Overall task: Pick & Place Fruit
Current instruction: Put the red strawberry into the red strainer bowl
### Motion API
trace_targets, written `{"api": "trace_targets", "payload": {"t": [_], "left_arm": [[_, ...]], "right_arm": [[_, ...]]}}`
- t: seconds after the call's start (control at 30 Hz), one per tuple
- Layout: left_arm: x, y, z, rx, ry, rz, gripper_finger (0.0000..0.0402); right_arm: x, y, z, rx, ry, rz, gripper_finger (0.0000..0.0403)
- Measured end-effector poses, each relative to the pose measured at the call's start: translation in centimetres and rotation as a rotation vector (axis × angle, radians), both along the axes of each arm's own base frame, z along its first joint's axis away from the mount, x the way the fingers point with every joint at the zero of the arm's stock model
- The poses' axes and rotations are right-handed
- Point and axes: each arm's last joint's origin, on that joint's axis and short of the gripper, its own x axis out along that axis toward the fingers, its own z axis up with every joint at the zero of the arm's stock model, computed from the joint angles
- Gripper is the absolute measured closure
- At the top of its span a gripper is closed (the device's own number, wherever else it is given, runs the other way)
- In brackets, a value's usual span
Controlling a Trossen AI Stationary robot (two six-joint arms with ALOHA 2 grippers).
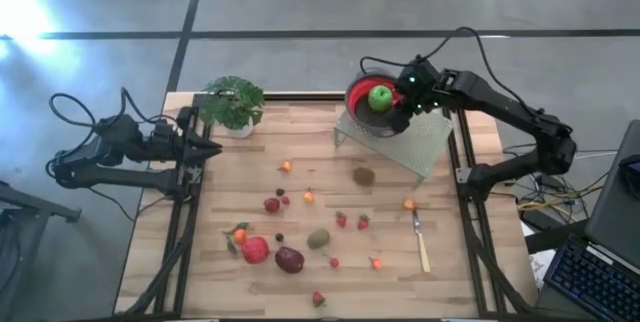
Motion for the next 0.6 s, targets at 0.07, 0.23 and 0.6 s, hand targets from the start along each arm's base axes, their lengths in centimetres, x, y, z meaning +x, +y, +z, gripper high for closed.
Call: {"api": "trace_targets", "payload": {"t": [0.07, 0.23, 0.6], "left_arm": [[0.0, 0.0, 0.0, 0.000, 0.000, 0.000, 0.0355], [0.0, 0.0, 0.0, 0.000, 0.000, 0.000, 0.0355], [0.0, 0.0, 0.0, 0.000, 0.000, 0.000, 0.0355]], "right_arm": [[0.5, -0.3, -0.5, 0.008, 0.025, 0.009, 0.0264], [1.4, -0.9, -1.4, 0.017, 0.068, 0.031, 0.0264], [1.4, -1.5, -0.5, 0.028, 0.086, 0.014, 0.0185]]}}
